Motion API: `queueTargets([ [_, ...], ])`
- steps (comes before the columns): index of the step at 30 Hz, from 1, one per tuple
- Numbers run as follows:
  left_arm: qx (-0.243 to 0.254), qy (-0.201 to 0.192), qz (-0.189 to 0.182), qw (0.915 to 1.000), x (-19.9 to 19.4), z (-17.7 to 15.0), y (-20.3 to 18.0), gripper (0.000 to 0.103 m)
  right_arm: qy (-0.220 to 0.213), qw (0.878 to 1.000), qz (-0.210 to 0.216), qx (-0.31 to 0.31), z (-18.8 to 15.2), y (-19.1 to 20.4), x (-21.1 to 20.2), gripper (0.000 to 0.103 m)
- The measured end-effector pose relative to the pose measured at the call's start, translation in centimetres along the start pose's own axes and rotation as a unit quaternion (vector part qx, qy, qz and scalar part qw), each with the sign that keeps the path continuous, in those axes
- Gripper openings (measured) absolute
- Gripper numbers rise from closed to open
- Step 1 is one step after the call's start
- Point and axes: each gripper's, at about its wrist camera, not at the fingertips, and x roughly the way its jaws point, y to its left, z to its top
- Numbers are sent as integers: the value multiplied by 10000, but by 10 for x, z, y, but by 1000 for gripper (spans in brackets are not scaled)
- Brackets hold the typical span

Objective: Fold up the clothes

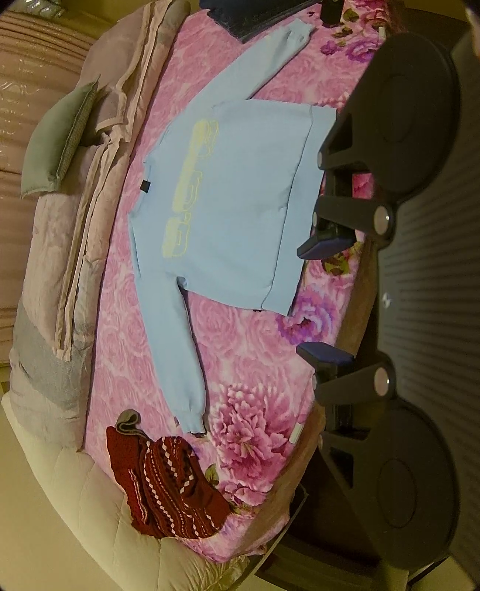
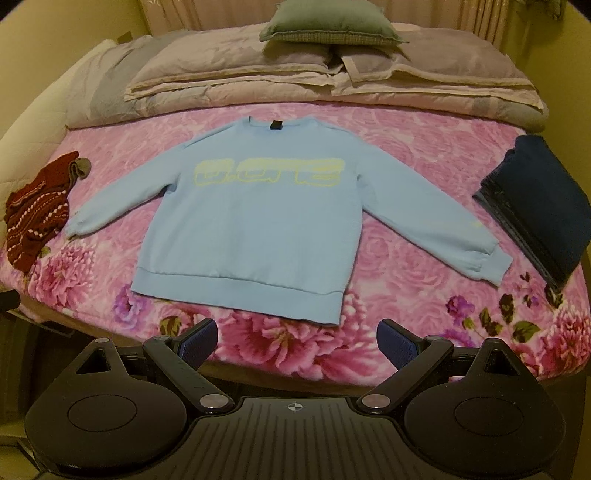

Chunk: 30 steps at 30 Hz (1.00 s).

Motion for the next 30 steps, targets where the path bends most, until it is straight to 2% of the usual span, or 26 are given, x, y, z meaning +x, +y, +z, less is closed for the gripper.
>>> queueTargets([
  [12, 216, -56, -161, 9996, 7, 9, -22, 45, -70, 9995, -96, 275, 1, -16, -6, 95],
  [20, 255, -72, -315, 9992, 26, 21, -21, 47, -149, 9983, -186, 529, 12, -24, -1, 95],
  [30, 218, -55, -636, 9977, 79, 79, -12, 47, -135, 9943, -451, 951, 54, -19, 27, 95],
])
